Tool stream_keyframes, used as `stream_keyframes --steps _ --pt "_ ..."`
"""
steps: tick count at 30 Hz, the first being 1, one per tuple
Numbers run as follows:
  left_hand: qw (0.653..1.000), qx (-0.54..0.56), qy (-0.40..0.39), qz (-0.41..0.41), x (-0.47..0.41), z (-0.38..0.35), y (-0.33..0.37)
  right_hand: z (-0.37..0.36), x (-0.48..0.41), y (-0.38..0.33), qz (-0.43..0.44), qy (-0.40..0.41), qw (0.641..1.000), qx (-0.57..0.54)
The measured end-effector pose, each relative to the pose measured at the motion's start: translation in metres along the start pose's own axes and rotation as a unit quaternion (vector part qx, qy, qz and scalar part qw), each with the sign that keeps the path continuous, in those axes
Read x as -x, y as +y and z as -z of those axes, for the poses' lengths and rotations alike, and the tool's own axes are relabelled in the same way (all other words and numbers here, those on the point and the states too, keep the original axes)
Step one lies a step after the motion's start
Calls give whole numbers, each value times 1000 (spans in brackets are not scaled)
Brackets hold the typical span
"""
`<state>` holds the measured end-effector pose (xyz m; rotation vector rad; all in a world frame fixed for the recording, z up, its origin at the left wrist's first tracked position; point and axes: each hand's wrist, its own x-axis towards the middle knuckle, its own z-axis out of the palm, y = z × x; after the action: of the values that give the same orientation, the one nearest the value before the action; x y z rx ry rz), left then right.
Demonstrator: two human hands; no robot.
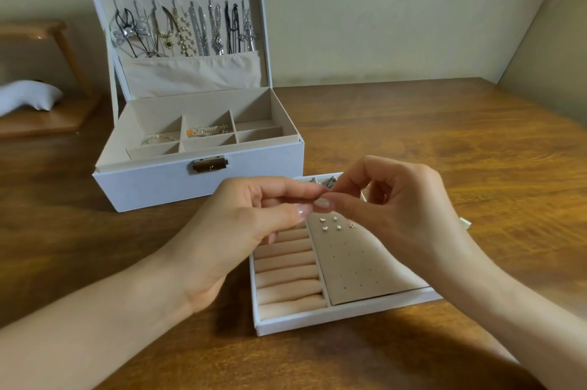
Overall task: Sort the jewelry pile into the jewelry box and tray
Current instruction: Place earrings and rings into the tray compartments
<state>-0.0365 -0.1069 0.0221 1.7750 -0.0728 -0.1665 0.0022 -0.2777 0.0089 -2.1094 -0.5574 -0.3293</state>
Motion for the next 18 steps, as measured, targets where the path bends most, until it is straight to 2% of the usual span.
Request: stream_keyframes --steps 3,6,9,12,18 --pt "1000 -12 11 -25 -2 -3 3 5 -5 3 16 13 999 27" --pt "999 -5 0 -32 -6 -5 8 13 -10 2 69 28 994 78" --pt "999 0 -12 -35 -9 -5 11 20 -15 1 106 5 990 98" --pt "999 6 -21 -37 -11 -5 12 25 -19 3 113 -18 991 65" --pt "999 43 -5 20 -22 -5 11 29 -20 5 153 -66 983 78"
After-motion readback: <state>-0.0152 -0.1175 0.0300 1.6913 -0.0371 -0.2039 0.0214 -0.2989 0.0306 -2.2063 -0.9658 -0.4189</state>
